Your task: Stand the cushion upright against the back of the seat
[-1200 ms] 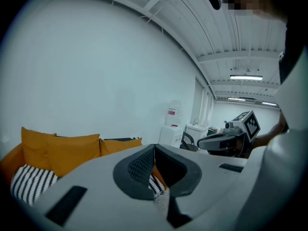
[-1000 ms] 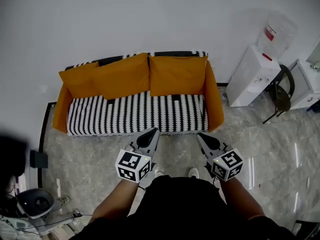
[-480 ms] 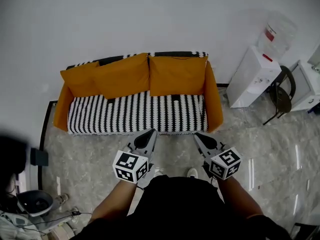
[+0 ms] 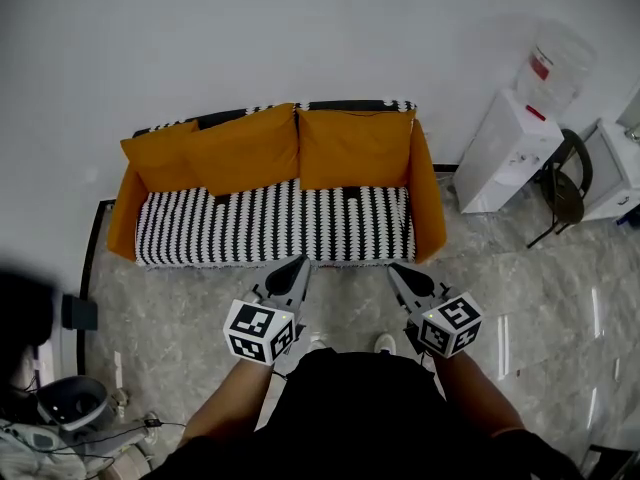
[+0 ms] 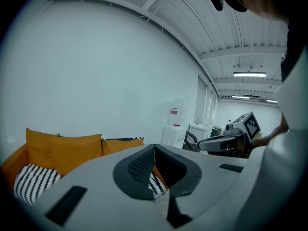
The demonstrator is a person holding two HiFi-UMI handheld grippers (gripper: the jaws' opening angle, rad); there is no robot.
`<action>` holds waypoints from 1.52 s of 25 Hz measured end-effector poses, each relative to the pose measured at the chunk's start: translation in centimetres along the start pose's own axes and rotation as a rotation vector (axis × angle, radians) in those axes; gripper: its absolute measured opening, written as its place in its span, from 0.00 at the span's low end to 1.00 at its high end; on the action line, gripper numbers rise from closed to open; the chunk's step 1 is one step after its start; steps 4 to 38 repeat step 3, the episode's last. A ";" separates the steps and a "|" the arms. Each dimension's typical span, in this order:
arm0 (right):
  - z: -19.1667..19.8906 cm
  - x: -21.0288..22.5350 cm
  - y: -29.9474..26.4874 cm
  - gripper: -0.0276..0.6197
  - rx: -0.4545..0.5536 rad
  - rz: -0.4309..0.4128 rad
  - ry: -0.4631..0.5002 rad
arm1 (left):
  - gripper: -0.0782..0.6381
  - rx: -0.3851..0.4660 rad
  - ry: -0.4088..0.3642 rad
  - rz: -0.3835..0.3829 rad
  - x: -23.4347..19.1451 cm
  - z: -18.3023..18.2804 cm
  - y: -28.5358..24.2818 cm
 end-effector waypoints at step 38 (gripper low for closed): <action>0.0 0.3 0.1 0.10 0.001 0.000 -0.003 | 0.13 0.001 -0.004 0.004 0.3 -0.1 -0.3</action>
Point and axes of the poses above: the fingertips, and each gripper's own axes: y backward along the fingers, x to its right, z out of its underside, the point moved 3 cm from there along y, backward along the fingers, and after that the axes turned 1 degree about -y, right-handed, at the moved point
